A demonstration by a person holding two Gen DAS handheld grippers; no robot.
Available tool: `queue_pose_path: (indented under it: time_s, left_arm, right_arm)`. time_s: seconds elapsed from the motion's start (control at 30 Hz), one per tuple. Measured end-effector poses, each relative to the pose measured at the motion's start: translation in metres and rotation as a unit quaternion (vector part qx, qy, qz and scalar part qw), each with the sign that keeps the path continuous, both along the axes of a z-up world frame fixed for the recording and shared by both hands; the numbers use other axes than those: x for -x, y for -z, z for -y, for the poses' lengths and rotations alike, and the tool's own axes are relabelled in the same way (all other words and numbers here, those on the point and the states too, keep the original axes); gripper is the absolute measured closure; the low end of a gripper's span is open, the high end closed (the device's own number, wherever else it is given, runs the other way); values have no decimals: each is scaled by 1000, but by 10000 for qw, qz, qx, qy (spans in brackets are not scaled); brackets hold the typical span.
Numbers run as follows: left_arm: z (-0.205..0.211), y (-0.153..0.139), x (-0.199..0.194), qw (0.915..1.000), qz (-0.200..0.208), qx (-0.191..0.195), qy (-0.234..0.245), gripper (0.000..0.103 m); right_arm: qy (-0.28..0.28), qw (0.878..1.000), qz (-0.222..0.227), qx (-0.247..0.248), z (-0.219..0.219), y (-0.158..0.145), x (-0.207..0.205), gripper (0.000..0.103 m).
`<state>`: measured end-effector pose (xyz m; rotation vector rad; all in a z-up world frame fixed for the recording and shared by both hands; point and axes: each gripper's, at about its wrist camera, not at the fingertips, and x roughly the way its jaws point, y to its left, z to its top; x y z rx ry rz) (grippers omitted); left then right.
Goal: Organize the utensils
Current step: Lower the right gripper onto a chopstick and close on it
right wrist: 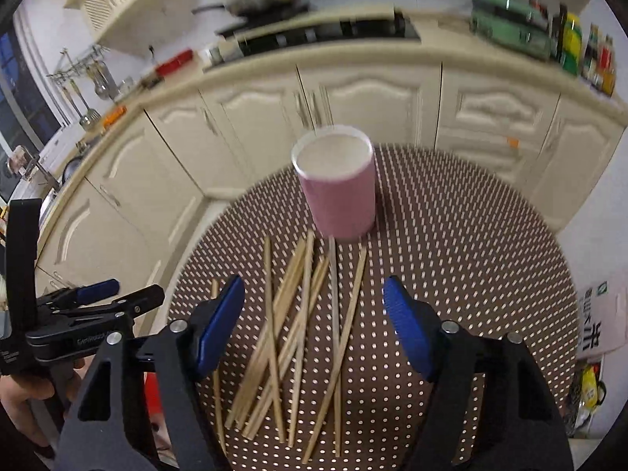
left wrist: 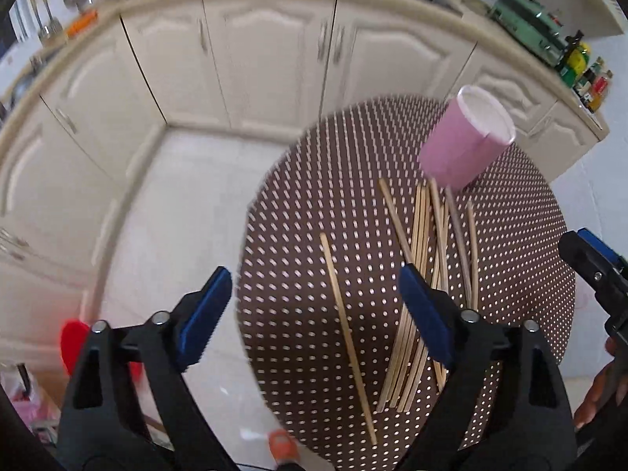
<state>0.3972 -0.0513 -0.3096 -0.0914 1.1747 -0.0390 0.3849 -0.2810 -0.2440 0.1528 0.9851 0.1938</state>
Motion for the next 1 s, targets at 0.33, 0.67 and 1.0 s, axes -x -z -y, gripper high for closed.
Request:
queue_pose_path:
  time_s: [0.33, 0.67, 1.0]
  left_arm:
    - [5, 66, -26, 9946, -1021, 40, -173, 54]
    - [5, 80, -38, 9923, -1217, -169, -144, 77]
    - [7, 65, -77, 9937, -1081, 278, -39, 97]
  right_arm:
    - [185, 9946, -1015, -47, 30, 59, -45, 52]
    - [109, 9857, -1678, -140, 33, 98, -82, 65]
    - [-215, 9801, -1951, 311, 20, 109, -107, 89]
